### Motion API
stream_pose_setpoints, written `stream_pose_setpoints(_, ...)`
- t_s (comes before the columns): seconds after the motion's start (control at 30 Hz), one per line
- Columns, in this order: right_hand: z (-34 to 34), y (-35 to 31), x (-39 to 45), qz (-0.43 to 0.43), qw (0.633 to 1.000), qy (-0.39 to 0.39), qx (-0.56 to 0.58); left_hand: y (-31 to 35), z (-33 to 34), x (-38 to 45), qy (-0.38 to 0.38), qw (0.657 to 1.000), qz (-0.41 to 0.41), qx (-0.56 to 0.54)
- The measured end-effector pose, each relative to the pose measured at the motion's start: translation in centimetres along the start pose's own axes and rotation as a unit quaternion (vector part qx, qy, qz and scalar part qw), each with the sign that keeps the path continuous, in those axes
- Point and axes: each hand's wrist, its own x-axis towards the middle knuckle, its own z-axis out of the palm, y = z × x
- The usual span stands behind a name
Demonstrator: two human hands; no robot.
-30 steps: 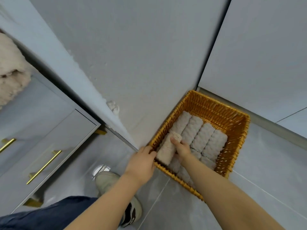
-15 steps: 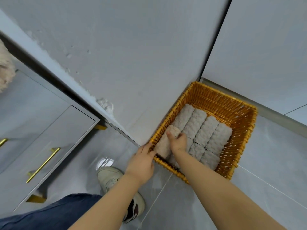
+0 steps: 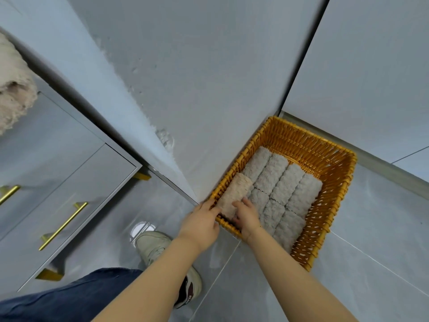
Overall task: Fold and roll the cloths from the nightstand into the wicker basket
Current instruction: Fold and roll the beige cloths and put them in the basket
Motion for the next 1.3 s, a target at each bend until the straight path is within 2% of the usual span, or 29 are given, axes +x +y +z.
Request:
stream_pose_setpoints(0.07,-0.3,-0.5,-0.9,-0.009,1.0,0.023,-0.011,0.1,-0.4,-0.3,-0.002,1.0,-0.001,-0.01)
stream_pose_setpoints(0.17,-0.8,-1.6,-3.7,-0.086,0.993,0.076,-0.04,0.3,-1.3,-1.2,0.014,0.999,-0.016,-0.029)
stream_pose_setpoints(0.23,-0.9,-2.4,-6.8,-0.134,0.987,0.072,-0.044,0.6,-2.7,-2.1,0.027,0.998,-0.035,-0.051)
stream_pose_setpoints(0.4,0.6,-4.6,-15.5,-0.23,0.97,-0.034,-0.076,0.8,-7.5,-6.2,0.095,0.988,-0.073,-0.094)
stream_pose_setpoints(0.63,5.1,-7.0,-25.5,-0.282,0.931,-0.167,-0.163,-2.6,-14.3,-15.8,0.186,0.966,-0.062,-0.169)
stream_pose_setpoints(0.97,18.3,-8.7,-34.8,-0.374,0.834,-0.267,-0.306,-10.4,-22.1,-27.9,0.383,0.879,-0.057,-0.276)
stream_pose_setpoints(1.17,27.3,-9.1,-36.5,-0.459,0.74,-0.311,-0.38,-17.4,-23.6,-30.5,0.51,0.814,-0.08,-0.265)
stream_pose_setpoints(1.23,29.5,-9.4,-35.5,-0.504,0.705,-0.293,-0.403,-19.1,-23.0,-29.5,0.519,0.819,-0.089,-0.227)
stream_pose_setpoints(1.3,31.2,-10.0,-34.4,-0.552,0.668,-0.25,-0.432,-19.9,-22.7,-28.1,0.5,0.849,-0.079,-0.152)
